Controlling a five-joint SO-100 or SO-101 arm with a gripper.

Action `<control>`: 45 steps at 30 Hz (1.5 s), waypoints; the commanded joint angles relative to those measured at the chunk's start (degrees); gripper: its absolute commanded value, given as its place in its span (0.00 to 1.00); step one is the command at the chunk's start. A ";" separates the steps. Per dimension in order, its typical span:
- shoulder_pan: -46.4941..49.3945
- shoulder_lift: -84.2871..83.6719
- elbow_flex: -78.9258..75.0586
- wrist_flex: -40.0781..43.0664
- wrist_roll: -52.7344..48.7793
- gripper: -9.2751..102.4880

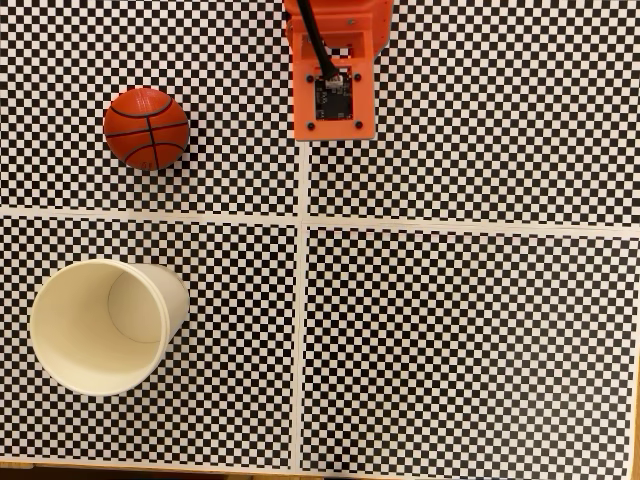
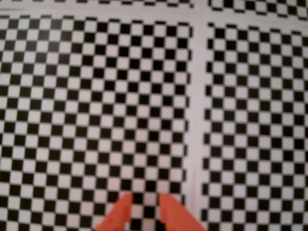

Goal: Grasp basketball and place into cup.

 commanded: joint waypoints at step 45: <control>18.98 -58.27 -51.94 5.80 0.09 0.08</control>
